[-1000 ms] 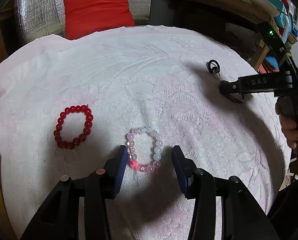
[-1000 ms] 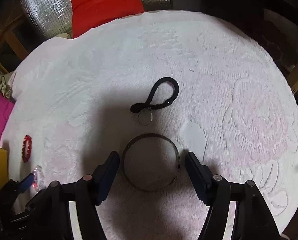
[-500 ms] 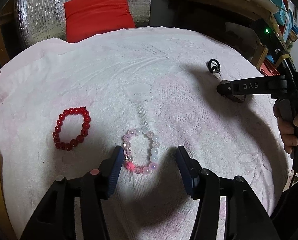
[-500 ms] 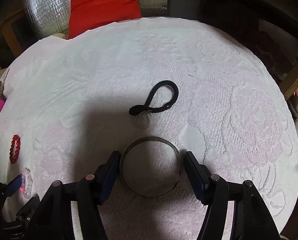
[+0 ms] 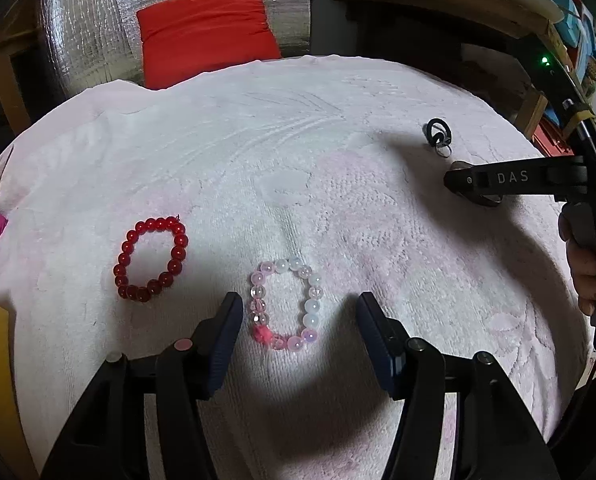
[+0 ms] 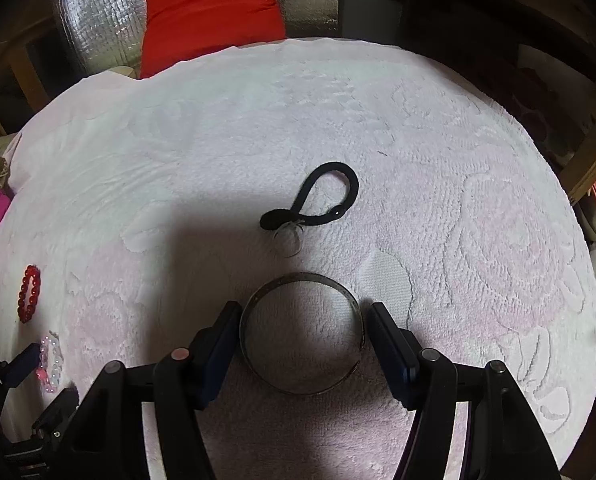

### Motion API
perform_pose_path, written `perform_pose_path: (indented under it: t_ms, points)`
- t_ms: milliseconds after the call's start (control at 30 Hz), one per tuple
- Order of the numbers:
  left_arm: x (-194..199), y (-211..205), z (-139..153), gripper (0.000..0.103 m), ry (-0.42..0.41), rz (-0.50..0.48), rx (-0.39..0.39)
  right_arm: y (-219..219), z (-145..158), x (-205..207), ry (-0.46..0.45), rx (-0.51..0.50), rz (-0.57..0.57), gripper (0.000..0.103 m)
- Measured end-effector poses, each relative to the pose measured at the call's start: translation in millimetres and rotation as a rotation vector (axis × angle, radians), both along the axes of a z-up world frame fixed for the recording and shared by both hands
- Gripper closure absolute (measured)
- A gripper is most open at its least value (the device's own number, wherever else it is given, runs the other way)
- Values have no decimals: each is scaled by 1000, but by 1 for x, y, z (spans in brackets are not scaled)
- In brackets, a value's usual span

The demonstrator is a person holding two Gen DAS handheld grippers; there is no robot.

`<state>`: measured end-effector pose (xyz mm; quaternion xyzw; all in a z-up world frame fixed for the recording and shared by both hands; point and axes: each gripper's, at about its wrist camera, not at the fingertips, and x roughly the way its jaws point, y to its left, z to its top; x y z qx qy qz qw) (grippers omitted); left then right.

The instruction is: Organize jewelry

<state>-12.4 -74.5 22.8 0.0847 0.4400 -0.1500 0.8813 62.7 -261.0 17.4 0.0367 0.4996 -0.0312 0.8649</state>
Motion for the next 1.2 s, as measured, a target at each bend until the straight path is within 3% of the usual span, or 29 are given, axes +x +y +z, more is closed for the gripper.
perform_pose_path:
  t_ms: [167,233,333,600,833,867,933,1067,1200]
  points:
    - [2,-2,0,41,-1,6,4,1,0,-2,-5,-3,-1,36]
    - [3,-1,-1,28,9,7,-3,1,1,-2,-8,-4,-1,36]
    - [4,5,-2,19,41,13,-3,1,1,-3,-11,-3,-1,36]
    - [-3,22,-2,18,62,-25,-15,0,1,-3,-12,4,8,34]
    - [5,26,0,19,55,42,-78,1,1,-3,-15,3,10,34]
    - [7,24,0,20,53,46,-87,1,2,-3,-15,4,8,34]
    - [10,20,-1,37,51,44,-92,1,1,-3,-18,3,9,34]
    - [11,11,-2,51,21,28,-71,1,2,-5,-27,-1,14,34]
    - [11,14,-1,78,15,24,-79,1,2,-6,-28,3,15,34]
